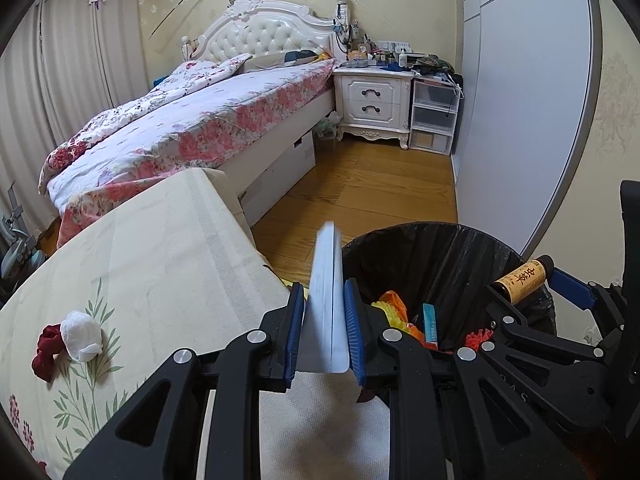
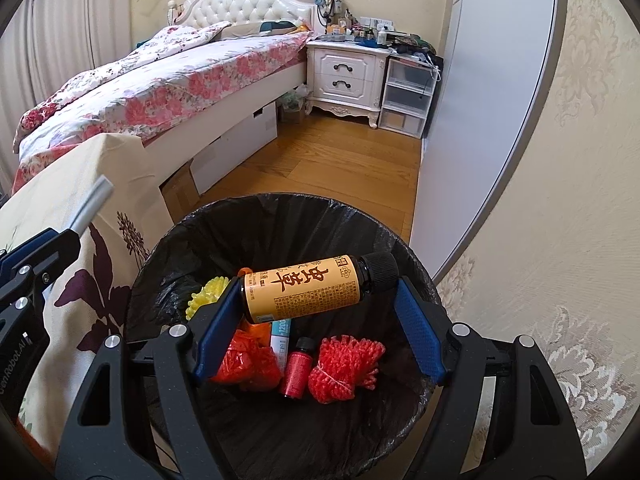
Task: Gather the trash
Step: 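Carry the strip and bottle over the black bin with both tools, then open both grippers to drop the strip and bottle into the bin, then move both open tools back over the cloth and white bag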
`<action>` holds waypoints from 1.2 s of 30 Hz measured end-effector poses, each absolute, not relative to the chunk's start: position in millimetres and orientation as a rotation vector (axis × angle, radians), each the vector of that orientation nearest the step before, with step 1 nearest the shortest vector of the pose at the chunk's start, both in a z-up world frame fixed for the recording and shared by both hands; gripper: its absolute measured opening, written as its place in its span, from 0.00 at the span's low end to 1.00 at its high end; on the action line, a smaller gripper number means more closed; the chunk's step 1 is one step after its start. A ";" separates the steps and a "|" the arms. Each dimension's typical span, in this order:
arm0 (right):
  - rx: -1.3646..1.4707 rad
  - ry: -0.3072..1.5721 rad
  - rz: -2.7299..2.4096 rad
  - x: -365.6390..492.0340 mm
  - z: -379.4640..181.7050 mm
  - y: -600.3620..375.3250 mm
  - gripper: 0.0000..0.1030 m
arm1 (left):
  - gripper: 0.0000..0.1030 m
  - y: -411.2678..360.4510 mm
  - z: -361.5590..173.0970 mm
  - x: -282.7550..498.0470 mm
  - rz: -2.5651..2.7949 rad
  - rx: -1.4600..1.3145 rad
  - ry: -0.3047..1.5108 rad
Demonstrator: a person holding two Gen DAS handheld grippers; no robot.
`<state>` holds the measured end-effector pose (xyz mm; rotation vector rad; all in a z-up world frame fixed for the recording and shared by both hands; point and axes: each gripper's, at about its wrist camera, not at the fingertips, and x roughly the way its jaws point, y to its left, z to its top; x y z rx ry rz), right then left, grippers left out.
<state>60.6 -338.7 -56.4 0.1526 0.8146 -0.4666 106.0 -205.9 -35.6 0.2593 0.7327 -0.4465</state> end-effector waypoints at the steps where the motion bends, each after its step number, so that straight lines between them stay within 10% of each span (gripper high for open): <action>1: 0.153 0.817 -0.467 61.2 -57.1 -339.5 0.71 | 0.30 -206.3 -36.2 105.7 -0.444 0.259 0.737; 3: 0.153 0.820 -0.470 61.2 -58.5 -339.8 0.72 | 0.46 -204.6 -36.1 107.5 -0.437 0.251 0.740; 14: 0.154 0.819 -0.483 58.9 -56.8 -338.5 0.72 | 0.63 -194.5 -34.1 107.8 -0.412 0.228 0.735; 36: 0.101 0.792 -0.375 60.9 -33.4 -285.0 0.72 | 0.68 -125.4 -23.2 98.6 -0.283 0.179 0.733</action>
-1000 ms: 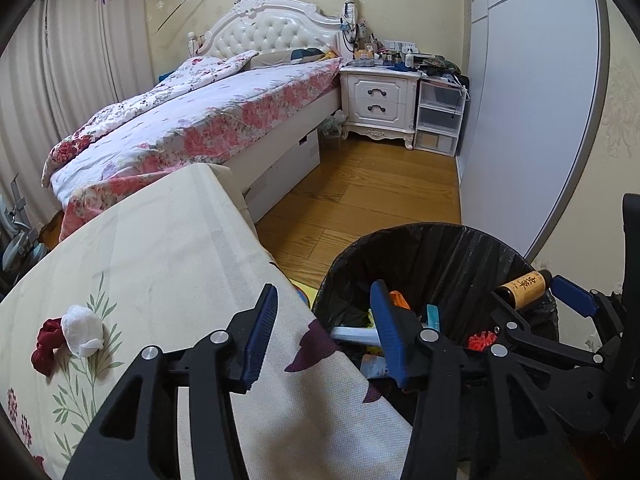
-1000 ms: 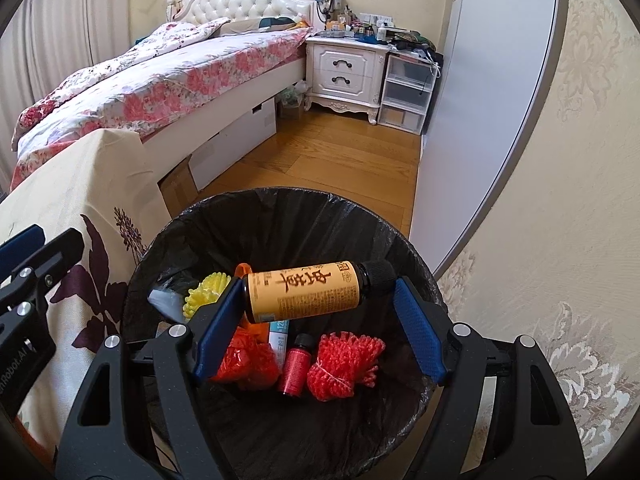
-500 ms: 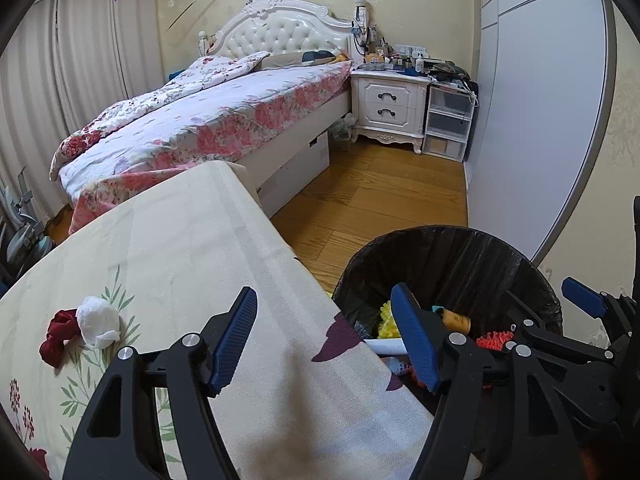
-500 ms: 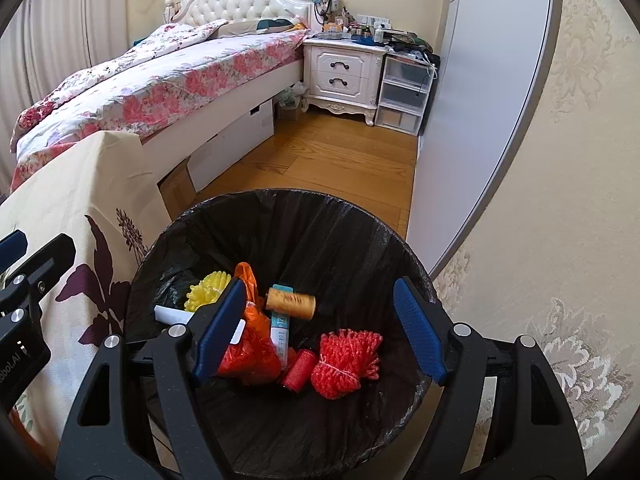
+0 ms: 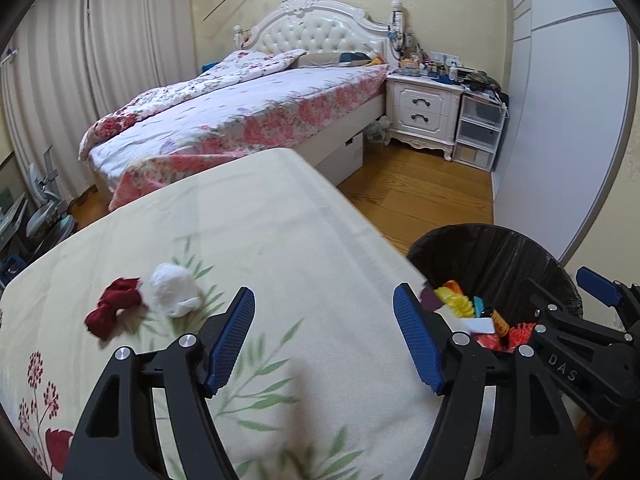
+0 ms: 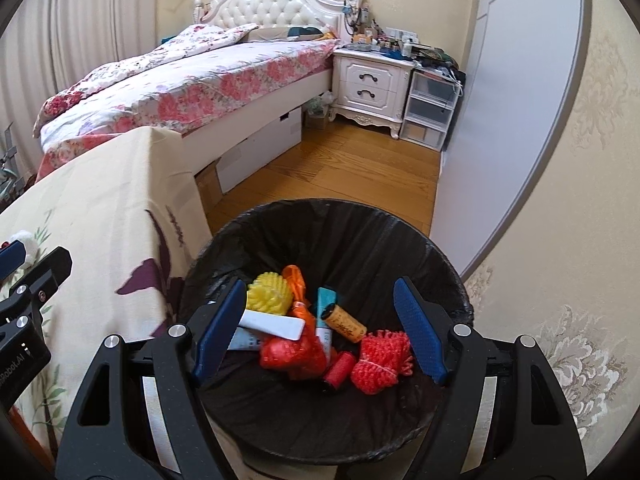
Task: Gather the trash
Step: 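Move both open tools back over the cloth and white bag, then grasp the white plastic bag with the right gripper while the left grasps the dark red cloth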
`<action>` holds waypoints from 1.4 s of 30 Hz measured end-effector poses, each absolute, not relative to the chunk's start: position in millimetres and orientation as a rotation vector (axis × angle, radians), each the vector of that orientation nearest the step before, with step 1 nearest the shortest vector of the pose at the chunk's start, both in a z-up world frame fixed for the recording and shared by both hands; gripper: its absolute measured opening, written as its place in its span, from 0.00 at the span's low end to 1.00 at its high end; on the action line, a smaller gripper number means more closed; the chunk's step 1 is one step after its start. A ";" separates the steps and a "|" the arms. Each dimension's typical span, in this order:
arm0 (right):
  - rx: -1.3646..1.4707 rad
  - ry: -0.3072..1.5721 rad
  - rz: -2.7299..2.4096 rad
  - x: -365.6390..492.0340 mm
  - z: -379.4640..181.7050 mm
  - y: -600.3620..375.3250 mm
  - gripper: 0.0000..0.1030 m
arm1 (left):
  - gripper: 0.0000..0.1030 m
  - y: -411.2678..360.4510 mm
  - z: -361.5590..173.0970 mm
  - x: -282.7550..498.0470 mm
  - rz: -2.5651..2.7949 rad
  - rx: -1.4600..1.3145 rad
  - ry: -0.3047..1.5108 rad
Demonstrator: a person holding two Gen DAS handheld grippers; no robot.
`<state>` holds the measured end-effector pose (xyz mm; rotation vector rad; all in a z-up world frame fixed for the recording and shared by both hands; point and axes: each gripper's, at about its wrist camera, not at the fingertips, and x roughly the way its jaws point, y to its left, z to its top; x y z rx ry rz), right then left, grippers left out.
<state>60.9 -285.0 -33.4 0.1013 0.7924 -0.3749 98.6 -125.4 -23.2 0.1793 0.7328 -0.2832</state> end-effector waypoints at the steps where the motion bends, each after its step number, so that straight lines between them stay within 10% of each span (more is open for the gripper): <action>1: 0.098 0.792 -0.363 61.9 -32.4 -280.1 0.72 | 0.68 -118.6 -22.9 98.3 -0.270 0.173 0.735; 38: -0.100 0.886 0.092 149.9 -34.8 -62.0 0.71 | 0.68 61.0 -40.2 118.0 0.064 0.026 0.848; 42: -0.105 0.891 0.100 159.7 -35.1 -54.5 0.57 | 0.68 63.1 -40.1 119.5 0.062 0.021 0.850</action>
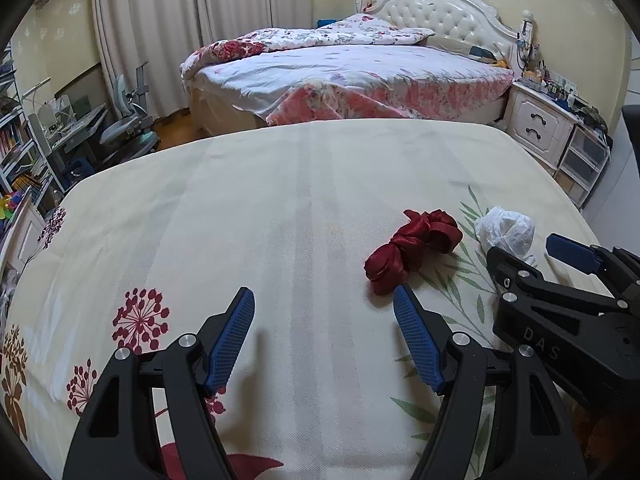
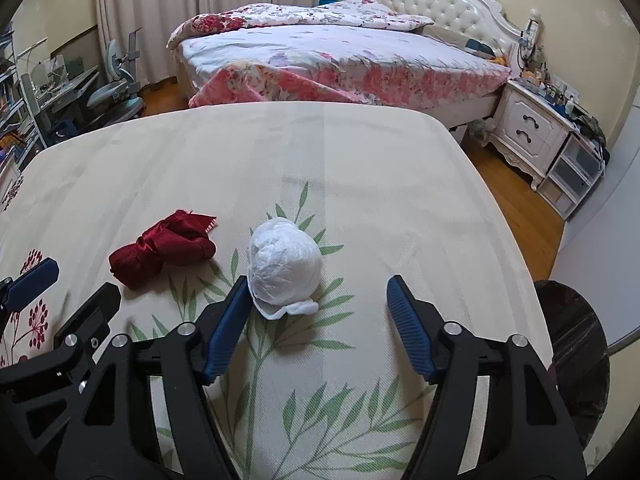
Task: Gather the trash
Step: 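Grasp the white plastic bag with the right gripper while the left grasps the dark red cloth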
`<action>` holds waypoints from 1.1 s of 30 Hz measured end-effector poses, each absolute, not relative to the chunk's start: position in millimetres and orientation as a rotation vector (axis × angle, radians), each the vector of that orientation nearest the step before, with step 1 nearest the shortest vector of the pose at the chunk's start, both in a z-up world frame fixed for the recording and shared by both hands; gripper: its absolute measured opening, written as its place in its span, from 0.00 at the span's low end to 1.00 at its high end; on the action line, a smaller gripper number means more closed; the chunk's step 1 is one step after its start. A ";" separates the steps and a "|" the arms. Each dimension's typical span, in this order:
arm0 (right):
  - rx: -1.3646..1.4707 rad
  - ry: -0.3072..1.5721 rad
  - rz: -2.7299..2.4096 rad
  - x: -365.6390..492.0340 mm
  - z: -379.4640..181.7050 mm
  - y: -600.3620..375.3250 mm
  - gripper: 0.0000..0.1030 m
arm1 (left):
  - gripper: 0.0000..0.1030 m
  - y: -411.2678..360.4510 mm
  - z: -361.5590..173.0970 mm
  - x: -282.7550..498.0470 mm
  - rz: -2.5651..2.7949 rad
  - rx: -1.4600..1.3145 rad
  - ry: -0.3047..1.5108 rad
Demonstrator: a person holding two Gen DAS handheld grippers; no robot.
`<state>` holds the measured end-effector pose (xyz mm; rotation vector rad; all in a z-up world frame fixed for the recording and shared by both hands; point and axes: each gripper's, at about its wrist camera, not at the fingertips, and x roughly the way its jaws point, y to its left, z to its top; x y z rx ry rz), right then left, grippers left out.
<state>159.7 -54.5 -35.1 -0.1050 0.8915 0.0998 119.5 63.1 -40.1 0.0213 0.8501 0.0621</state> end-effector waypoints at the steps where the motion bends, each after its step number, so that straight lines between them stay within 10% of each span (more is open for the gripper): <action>1: -0.104 0.896 0.105 160.8 -36.0 -53.8 0.52 | 0.68 63.6 -40.3 120.5 0.060 0.021 0.852; 7: -0.075 0.898 0.132 155.5 -35.8 -59.8 0.29 | 0.68 58.1 -40.2 124.7 0.052 0.048 0.847; 33: -0.044 0.899 0.068 139.5 -37.8 -99.4 0.29 | 0.57 31.1 -42.3 162.2 -0.044 0.067 0.851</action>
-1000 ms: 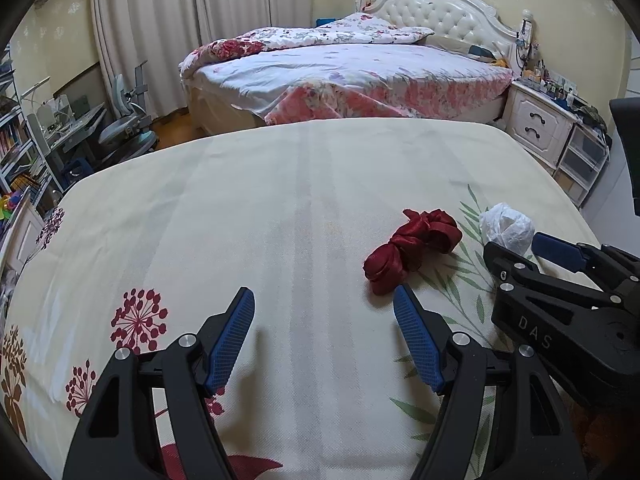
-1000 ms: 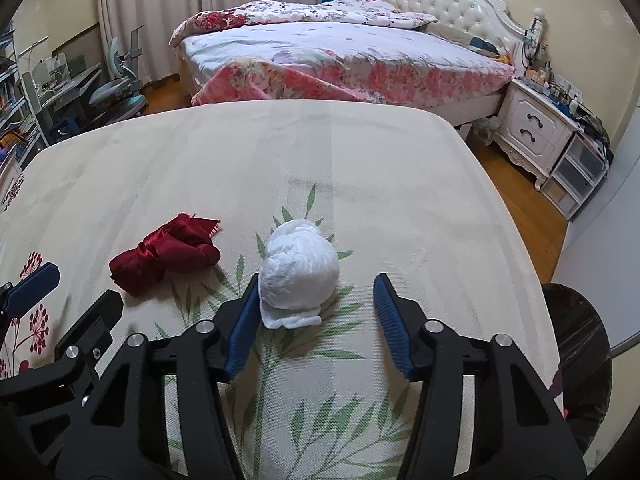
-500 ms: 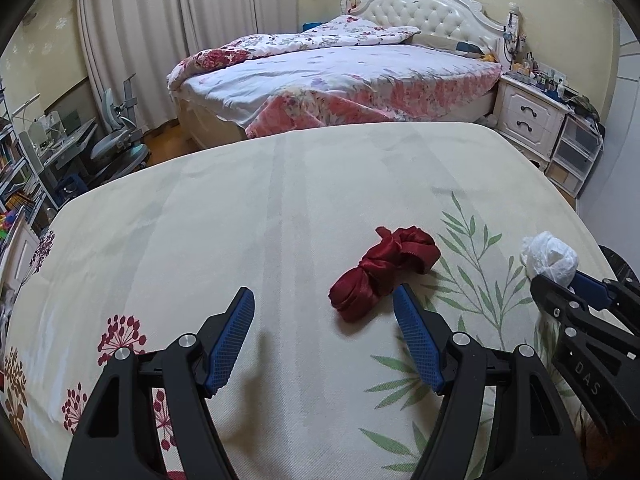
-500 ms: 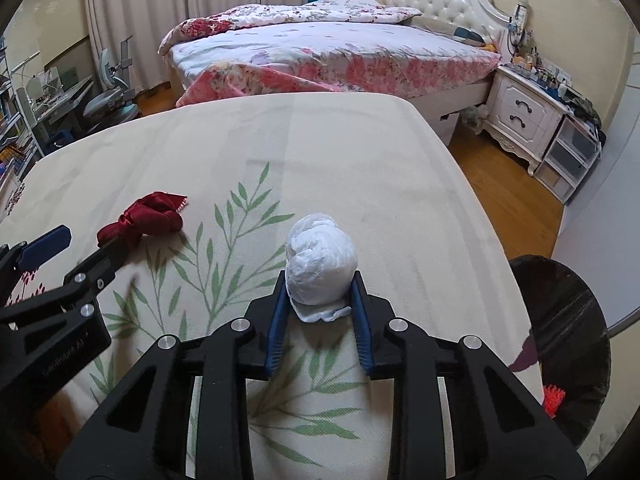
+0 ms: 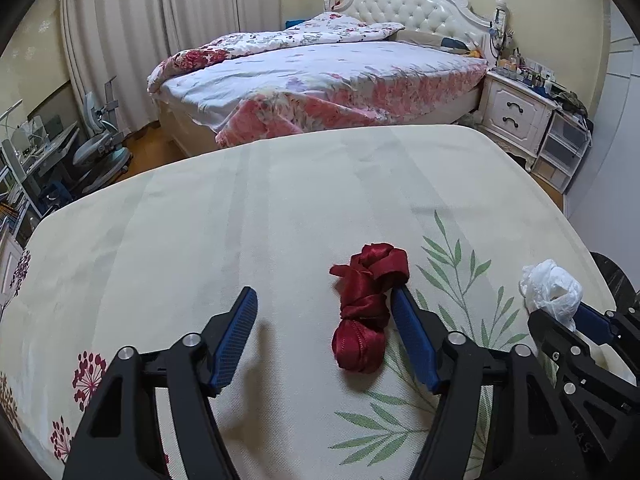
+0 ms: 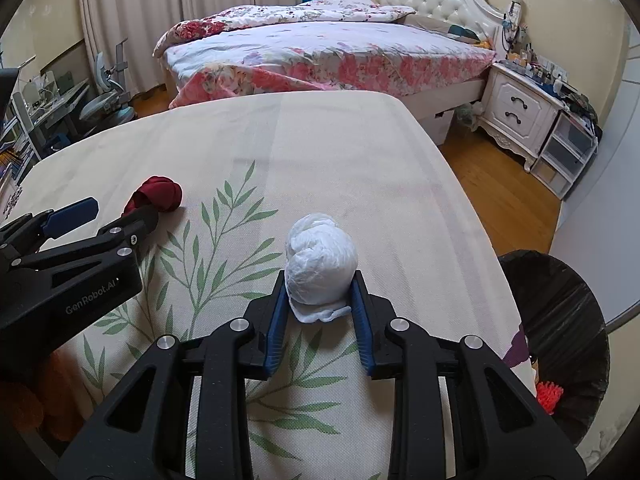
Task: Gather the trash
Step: 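Grasp the white plastic bag with the right gripper while the left grasps the dark red cloth, then carry the cloth and bag over the black bin with both tools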
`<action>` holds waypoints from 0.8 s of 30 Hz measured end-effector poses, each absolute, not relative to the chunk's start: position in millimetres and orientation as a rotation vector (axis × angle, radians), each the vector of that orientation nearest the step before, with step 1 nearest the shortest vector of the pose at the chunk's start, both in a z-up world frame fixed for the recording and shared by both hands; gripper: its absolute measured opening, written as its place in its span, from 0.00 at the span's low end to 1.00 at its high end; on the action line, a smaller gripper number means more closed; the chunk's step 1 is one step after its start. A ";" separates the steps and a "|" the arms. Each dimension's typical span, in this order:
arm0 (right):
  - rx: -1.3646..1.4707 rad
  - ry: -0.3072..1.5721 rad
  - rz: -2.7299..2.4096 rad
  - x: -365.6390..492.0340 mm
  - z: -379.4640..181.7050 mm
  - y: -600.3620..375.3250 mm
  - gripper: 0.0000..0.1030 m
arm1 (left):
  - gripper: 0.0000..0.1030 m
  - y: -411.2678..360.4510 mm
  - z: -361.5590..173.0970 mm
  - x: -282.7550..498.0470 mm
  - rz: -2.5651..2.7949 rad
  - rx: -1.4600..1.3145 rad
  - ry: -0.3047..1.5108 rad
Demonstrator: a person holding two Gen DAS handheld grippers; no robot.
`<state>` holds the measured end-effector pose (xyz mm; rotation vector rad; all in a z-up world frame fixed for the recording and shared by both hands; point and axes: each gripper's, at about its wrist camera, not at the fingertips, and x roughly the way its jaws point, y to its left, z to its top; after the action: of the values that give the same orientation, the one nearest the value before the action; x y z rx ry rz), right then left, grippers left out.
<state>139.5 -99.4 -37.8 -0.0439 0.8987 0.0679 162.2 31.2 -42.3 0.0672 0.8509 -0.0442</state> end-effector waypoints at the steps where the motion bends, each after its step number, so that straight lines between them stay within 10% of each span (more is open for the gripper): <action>1: -0.044 0.899 0.068 139.4 -37.8 -99.4 0.29 | 0.55 30.0 -43.1 162.1 -0.051 0.070 0.855; 6: -0.044 0.899 0.068 139.9 -37.7 -99.1 0.29 | 0.26 27.2 -46.5 164.5 -0.095 0.060 0.882; 24: -0.024 0.885 0.069 135.1 -34.0 -103.5 0.27 | 0.22 26.1 -40.0 143.6 -0.105 0.049 0.852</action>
<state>135.1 -103.5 -34.0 -0.0244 0.8845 0.0693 143.6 26.1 -40.0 0.0491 0.8524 -0.1050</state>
